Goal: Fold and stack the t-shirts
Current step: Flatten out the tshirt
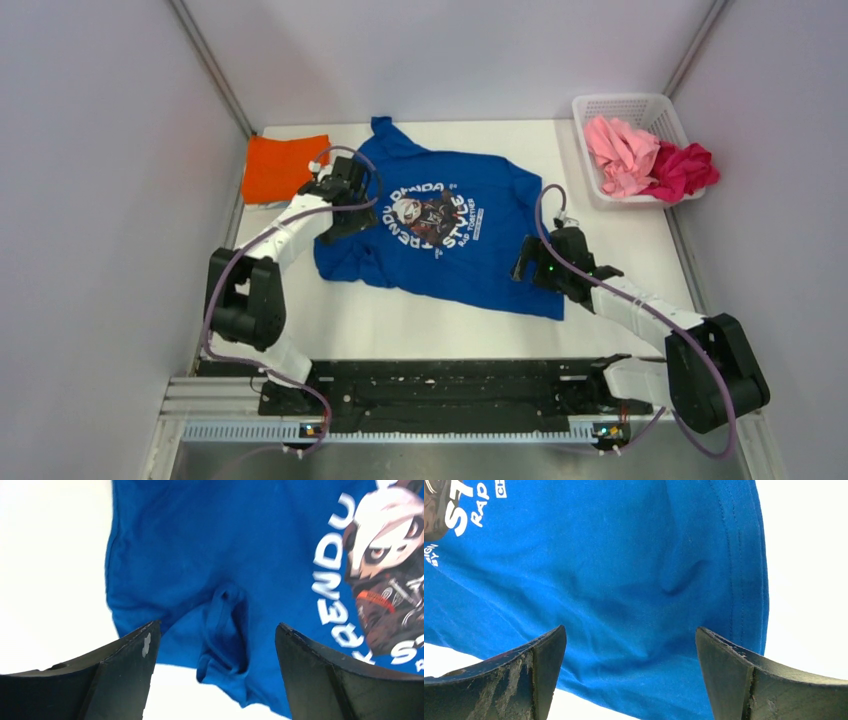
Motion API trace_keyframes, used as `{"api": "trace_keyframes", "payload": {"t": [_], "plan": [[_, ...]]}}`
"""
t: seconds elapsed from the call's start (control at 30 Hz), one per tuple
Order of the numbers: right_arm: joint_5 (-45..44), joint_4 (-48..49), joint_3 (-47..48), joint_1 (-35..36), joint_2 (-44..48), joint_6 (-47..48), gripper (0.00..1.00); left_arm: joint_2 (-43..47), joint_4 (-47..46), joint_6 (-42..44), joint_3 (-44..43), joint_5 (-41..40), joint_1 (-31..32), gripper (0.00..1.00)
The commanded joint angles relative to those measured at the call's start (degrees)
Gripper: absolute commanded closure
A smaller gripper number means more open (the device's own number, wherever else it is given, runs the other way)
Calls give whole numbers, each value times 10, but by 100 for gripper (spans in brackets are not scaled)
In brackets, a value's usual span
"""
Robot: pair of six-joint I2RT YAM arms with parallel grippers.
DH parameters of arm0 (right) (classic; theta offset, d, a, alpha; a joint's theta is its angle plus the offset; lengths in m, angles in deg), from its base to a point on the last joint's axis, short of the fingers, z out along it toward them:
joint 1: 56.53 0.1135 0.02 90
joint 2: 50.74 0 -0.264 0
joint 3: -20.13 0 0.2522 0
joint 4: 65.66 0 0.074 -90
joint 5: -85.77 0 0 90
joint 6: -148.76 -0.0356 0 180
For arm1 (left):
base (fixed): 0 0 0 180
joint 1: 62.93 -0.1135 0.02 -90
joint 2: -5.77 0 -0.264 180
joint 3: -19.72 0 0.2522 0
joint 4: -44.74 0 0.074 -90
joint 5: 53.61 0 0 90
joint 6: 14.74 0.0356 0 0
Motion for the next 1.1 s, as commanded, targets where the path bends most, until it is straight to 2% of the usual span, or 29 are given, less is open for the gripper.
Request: {"api": "trace_keyframes", "payload": {"t": [0.0,0.07,0.17,0.3,0.37,0.43,0.6,0.7,0.83,0.87,0.97,1.07], "plan": [[-2,13,11,5,-10,6,2,81,-22,7,62,-9,-3,11],[2,17,11,5,-19,6,2,87,-38,8,79,3,-17,12],[6,15,15,5,-28,7,2,67,-59,17,75,48,-40,17],[-12,5,15,5,-16,9,2,16,-81,48,51,95,-47,22],[-22,0,13,5,-7,10,2,-22,-71,58,31,112,-47,28],[-29,-4,13,5,1,11,2,-46,-47,60,14,115,-47,35],[-33,-6,14,5,-1,11,2,-48,-45,67,31,96,-47,43],[-30,-6,17,5,-8,11,2,-52,-32,63,31,62,-47,57],[-30,-7,18,5,-8,11,2,-50,-5,44,30,26,-47,97],[-30,-8,17,5,-7,11,2,-40,-2,39,35,22,-46,100],[-31,-7,16,6,-6,10,1,19,3,22,72,26,-39,100],[-28,-7,16,5,-6,11,2,101,26,-11,125,2,-6,100]]}}
